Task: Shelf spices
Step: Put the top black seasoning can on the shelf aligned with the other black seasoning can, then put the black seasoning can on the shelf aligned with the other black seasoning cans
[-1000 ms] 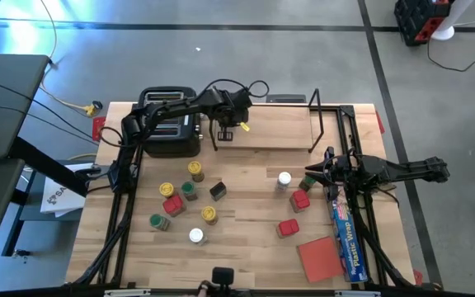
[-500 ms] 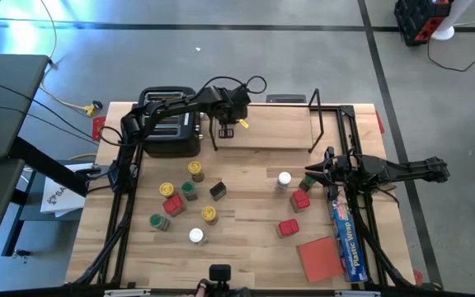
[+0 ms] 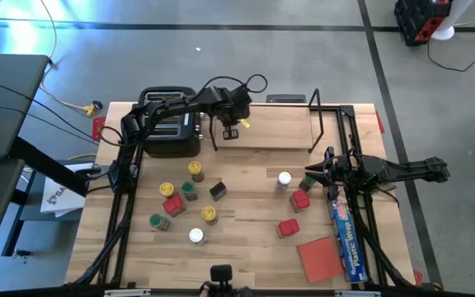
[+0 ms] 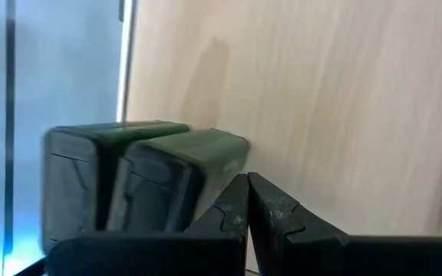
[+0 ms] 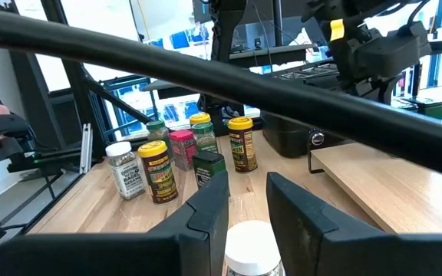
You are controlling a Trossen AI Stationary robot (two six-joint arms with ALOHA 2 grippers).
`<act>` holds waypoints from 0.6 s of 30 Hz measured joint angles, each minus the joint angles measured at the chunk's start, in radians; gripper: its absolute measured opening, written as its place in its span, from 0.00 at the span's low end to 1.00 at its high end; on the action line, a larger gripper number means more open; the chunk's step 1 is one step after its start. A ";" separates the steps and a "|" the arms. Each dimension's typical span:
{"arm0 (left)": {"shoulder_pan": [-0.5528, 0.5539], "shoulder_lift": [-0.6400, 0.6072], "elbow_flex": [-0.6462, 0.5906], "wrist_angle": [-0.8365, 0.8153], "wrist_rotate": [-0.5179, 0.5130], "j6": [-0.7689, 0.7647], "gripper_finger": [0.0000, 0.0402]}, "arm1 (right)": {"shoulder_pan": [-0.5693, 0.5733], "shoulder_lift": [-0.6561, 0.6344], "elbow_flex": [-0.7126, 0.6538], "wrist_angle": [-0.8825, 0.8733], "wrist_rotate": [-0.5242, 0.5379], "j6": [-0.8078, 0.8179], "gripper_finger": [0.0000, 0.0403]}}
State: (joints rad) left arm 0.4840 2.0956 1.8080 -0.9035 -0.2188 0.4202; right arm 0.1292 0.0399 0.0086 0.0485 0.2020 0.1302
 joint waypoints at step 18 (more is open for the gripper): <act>-0.085 -0.086 0.000 -0.003 -0.051 -0.018 0.00 | 0.000 0.000 0.000 0.000 0.000 0.000 0.21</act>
State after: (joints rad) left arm 0.3987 2.0095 1.8080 -0.9067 -0.2700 0.4024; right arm 0.1295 0.0399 0.0086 0.0486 0.2020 0.1303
